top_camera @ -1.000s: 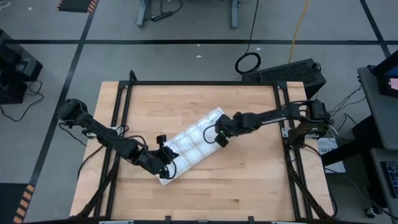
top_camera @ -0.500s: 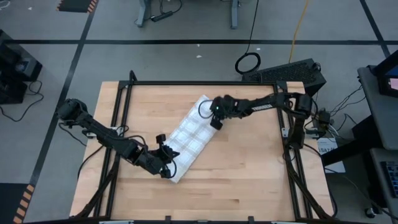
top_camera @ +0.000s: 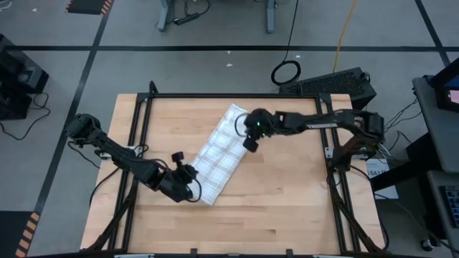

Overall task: Roll towel
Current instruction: Roll the white kitchen towel

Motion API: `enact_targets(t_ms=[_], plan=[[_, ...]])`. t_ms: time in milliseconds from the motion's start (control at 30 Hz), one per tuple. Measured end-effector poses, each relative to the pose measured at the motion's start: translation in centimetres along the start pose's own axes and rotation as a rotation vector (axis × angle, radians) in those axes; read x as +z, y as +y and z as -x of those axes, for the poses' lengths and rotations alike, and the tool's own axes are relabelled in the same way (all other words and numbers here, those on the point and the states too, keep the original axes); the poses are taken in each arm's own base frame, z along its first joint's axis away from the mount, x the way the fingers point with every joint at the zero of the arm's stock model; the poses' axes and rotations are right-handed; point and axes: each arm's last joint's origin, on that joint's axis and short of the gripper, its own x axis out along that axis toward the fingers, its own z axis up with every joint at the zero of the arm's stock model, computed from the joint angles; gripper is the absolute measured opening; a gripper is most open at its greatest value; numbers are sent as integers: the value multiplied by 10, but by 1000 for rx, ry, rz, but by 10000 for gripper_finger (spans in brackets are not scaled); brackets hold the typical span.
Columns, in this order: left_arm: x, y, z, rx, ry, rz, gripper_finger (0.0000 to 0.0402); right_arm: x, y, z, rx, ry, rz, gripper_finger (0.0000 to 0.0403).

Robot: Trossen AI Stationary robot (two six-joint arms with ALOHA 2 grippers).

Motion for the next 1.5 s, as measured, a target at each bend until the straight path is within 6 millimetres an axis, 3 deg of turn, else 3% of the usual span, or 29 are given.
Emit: enact_targets(t_ms=[233, 467, 700, 1067, 1300, 1500], plan=[[-34, 20, -10, 182, 170, 64, 10, -30, 50, 3, -32, 88, 0, 0], [-60, 21, -27, 84, 227, 146, 10, -45, 101, 13, 19, -1, 14, 0], [-64, 9, -27, -86, 280, 187, 10, -61, 139, 28, 109, -31, 63, 0], [-53, -6, -28, -247, 200, 283, 10, -87, 176, 48, 213, -23, 124, 0], [-52, -22, -47, -276, 150, 312, 10, -105, 196, 63, 198, -81, 188, 0], [-44, -44, -67, -385, 4, 366, 10, -117, 208, 69, 151, -146, 230, 0]])
